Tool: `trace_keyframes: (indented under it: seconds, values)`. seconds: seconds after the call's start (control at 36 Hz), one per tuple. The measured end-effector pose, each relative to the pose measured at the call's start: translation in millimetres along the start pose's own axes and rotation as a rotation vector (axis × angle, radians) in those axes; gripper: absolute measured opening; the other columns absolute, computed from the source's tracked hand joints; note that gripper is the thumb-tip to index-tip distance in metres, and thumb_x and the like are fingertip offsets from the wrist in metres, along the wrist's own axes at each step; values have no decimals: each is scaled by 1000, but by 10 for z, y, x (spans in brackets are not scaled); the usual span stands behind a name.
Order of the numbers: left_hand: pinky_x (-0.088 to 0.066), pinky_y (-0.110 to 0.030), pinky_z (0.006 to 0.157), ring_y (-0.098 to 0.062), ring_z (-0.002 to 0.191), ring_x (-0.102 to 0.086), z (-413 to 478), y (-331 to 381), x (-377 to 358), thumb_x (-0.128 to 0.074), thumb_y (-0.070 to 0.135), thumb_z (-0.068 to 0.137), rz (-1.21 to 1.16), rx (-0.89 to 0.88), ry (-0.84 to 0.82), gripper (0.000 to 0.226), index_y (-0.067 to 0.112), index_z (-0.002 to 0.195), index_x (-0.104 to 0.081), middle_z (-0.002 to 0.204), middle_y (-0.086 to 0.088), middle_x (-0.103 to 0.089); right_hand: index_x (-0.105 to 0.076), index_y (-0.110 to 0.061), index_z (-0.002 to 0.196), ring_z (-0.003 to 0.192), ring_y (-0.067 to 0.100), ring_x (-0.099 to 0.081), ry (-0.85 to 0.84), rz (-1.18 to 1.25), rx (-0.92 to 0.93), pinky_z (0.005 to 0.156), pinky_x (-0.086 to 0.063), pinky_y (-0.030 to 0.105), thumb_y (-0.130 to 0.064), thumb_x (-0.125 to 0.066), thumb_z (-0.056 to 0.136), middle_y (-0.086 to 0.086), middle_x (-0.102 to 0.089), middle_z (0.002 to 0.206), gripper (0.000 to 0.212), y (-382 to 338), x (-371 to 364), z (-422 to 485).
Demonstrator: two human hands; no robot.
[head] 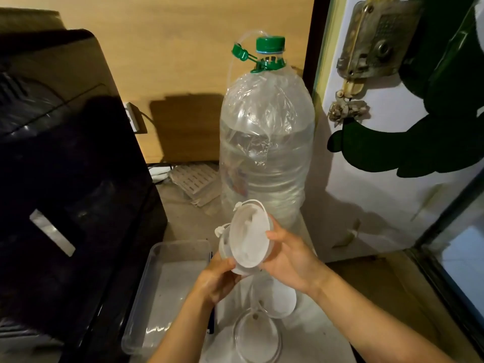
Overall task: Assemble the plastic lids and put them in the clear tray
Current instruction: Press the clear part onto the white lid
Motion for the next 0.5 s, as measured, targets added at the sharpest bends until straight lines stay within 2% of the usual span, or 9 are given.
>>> trace_keyframes:
  seconds: [0.08, 0.17, 0.22, 0.28, 0.33, 0.42, 0.44, 0.5]
  values:
    - [-57, -26, 59, -15, 74, -69, -20, 23, -78, -93, 36, 27, -46, -30, -21, 101, 12, 113, -47, 85, -4, -75, -67, -24, 110, 95, 19, -69, -35, 82, -8, 76, -58, 35, -32, -84, 46, 5, -73, 103, 67, 30, -36, -7]
    - [-57, -26, 63, -14, 75, -69, -27, 41, -84, -93, 38, 31, -50, -31, -29, 100, 9, 114, -45, 86, -3, -75, -73, -21, 101, 95, 19, -70, -81, 113, -13, 80, -56, 34, -34, -79, 55, 7, -74, 103, 49, 40, -100, 1]
    - [-57, -25, 63, -14, 75, -69, -30, 41, -50, -93, 37, 33, -54, -35, -22, 100, 7, 115, -44, 85, -3, -75, -75, -15, 97, 93, 25, -71, -21, 183, -24, 78, -57, 40, -32, -76, 58, 11, -74, 102, 43, 57, -81, 24]
    - [-58, -27, 67, -17, 84, -69, -42, 38, -33, -93, 35, 34, -62, -37, -21, 96, 8, 114, -47, 91, -4, -75, -75, -12, 96, 94, 29, -70, 63, 242, -46, 79, -56, 45, -31, -59, 75, 15, -72, 105, 33, 90, -26, 33]
    - [-58, -27, 68, -16, 86, -69, -55, 42, -26, -93, 37, 33, -61, -50, -24, 93, 9, 110, -48, 91, -4, -75, -72, -12, 105, 105, 31, -66, 104, 264, -92, 88, -52, 47, -31, -41, 87, 17, -68, 116, 40, 118, 1, 37]
    - [-57, -26, 72, -15, 90, -68, -61, 53, -41, -92, 38, 38, -51, -61, -53, 92, 9, 112, -45, 94, -2, -75, -51, -12, 132, 132, 36, -42, 61, 247, -128, 107, -32, 51, -36, -34, 94, 20, -50, 139, 48, 150, -10, 56]
    - [-57, -27, 73, -16, 91, -68, -57, 53, -28, -91, 37, 39, -53, -62, -53, 92, 9, 113, -44, 96, -2, -74, -46, -13, 136, 135, 36, -39, 48, 237, -134, 109, -28, 51, -38, -32, 95, 20, -48, 141, 50, 160, -8, 60]
    - [-57, -27, 76, -16, 95, -66, -52, 63, -18, -90, 36, 44, -57, -73, -68, 90, 9, 116, -43, 100, -2, -73, -44, -15, 137, 131, 34, -45, 57, 214, -121, 106, -34, 52, -39, -30, 96, 18, -50, 139, 49, 170, -7, 59]
Point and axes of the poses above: each hand's wrist, its own z-axis towards the middle knuckle, its own x-axis out of the back of the hand, y = z × x, the point moved 4 cm from there along z, towards the middle knuckle
